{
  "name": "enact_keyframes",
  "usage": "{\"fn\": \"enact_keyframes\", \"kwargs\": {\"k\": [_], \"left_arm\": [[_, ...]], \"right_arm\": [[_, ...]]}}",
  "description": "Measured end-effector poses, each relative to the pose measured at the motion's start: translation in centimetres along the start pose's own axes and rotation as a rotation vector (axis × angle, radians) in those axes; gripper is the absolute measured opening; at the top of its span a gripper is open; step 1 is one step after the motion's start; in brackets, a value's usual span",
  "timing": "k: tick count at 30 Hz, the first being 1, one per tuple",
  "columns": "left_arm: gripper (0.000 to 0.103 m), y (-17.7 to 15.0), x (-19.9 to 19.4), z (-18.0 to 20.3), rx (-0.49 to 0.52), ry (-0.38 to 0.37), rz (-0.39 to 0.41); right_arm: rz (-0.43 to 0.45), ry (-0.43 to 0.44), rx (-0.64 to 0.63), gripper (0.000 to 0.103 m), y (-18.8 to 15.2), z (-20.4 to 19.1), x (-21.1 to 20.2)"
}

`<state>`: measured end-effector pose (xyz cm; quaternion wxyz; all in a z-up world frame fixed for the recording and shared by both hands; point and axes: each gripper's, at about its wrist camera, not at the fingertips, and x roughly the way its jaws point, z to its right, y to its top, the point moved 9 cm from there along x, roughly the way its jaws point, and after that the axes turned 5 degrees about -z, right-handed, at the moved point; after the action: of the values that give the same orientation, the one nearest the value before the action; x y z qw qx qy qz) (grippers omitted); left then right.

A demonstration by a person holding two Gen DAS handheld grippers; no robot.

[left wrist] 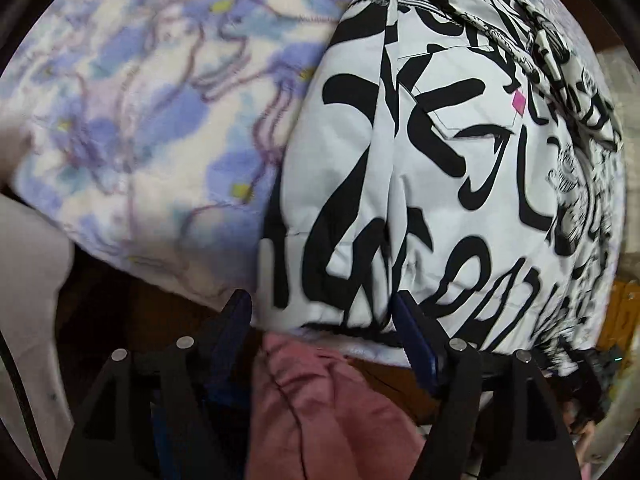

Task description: Fold large clothes

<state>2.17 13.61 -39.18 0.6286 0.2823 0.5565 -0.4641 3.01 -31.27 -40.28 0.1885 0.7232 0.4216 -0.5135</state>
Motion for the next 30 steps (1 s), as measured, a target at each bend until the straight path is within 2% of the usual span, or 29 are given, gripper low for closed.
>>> {"fn": "enact_keyframes", "kwargs": {"k": [2,5,9,13,15,16,18,19,20,22,26,28,30], "left_arm": [[0.072,0.4,0.7,-0.4,-0.002,-0.006,-0.029],[0.078,0.8,1.7,-0.7,0.028,0.003,-0.070],[0.078,1.4,2.6,-0.5,0.021,-0.053,-0.116],[0.068,1.9,3.4,-0.6,-0.038,-0.073,-0.138],[0.061,2.2,3.2,-1.0,-0.073,-0.061,-0.131],[0.053,2.2,2.9,-0.9,-0.083,-0.058,-0.125],[0.044,1.7,2.4,-0.5,-0.113,-0.055,-0.109],[0.035,1.5,2.1,-0.2,-0.117,-0.056,-0.097],[0.030,1.4,1.9,0.1,-0.115,-0.058,-0.087],[0.024,1.0,1.4,0.7,-0.121,-0.047,-0.061],[0.021,0.4,0.0,1.6,-0.127,-0.050,-0.011],[0.020,-0.2,-1.5,2.0,-0.129,-0.066,0.019],[0.019,-0.3,-3.3,2.7,-0.132,-0.101,0.045]], "right_arm": [[-0.013,-0.019,0.000,0.056,0.5,-0.2,0.3],[-0.027,-0.033,0.040,0.056,1.1,-0.3,1.0],[-0.030,-0.092,0.044,0.055,1.2,-0.6,1.8],[-0.024,-0.101,0.057,0.052,1.0,-0.9,2.0],[-0.017,-0.105,0.066,0.049,1.0,-1.6,2.1],[-0.011,-0.111,0.070,0.047,0.9,-1.7,2.1],[0.001,-0.134,0.062,0.038,0.7,-2.3,1.9],[0.005,-0.134,0.058,0.034,0.6,-2.8,1.7],[0.012,-0.124,0.049,0.028,0.4,-3.4,1.5],[0.023,-0.129,0.024,0.026,0.2,-4.1,1.3],[0.028,-0.112,0.002,0.018,-0.2,-5.3,0.4],[0.024,-0.071,-0.023,0.017,-0.3,-6.0,-0.6],[0.008,0.029,-0.059,0.016,-0.6,-7.8,-1.8]]}}
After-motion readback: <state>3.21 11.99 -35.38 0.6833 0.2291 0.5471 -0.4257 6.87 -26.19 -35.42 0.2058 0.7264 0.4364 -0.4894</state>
